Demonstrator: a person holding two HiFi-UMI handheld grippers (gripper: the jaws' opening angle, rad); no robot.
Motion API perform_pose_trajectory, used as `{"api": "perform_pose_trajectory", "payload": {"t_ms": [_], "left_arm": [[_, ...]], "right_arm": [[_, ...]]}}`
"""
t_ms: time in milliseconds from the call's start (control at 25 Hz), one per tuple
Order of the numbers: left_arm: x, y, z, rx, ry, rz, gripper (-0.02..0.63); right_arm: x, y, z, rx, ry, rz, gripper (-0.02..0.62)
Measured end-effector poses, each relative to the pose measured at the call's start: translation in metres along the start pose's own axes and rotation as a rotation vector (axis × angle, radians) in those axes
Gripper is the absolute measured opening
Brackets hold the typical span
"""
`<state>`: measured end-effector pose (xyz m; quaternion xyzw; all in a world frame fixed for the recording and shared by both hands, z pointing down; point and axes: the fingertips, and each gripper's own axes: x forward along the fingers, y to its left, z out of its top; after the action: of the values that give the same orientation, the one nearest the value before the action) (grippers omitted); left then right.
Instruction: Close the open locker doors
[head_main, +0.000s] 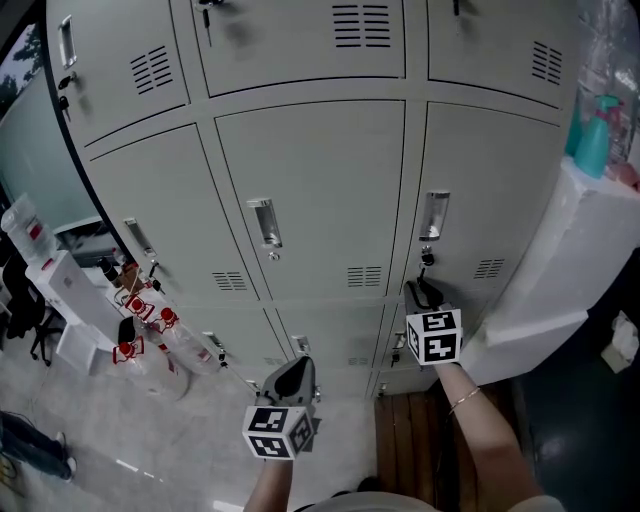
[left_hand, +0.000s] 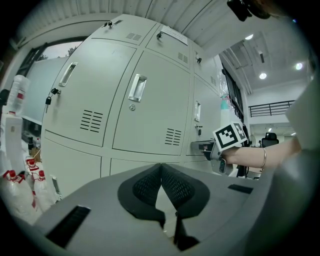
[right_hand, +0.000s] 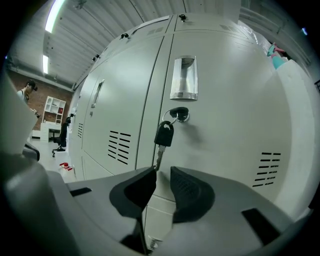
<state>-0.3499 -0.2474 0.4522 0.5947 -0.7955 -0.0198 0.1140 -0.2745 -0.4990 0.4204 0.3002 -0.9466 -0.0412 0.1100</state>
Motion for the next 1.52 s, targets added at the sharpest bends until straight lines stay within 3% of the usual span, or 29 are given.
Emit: {"api": "perform_pose_trajectory", "payload": {"t_ms": [160,480,960,1520], "left_arm": [[0.0,0.002,0.0,0.001,-0.001,0.006,0.02],[-0.001,-0.013,0.0,-0.005,0.023,-0.024,0.02],[0.003,-0.046,-0.009,0.024,0.018,-0.112,0.02],[-0.011,-0.074,-0.026,0.047,0.042,-0.195,0.02]], "right_arm": [[0.001,-0.004,-0.001,-0.008,-0.001,-0.019,0.048],[-0.01,0.0,0.002,0.018,-0.001,-0.003,0.046],[-0.109,0.031,-0.027,0.158,0.005,0.069,0.041],[-0.211,0.059,-0.066,0.301,0.032,0.03,0.008]]}}
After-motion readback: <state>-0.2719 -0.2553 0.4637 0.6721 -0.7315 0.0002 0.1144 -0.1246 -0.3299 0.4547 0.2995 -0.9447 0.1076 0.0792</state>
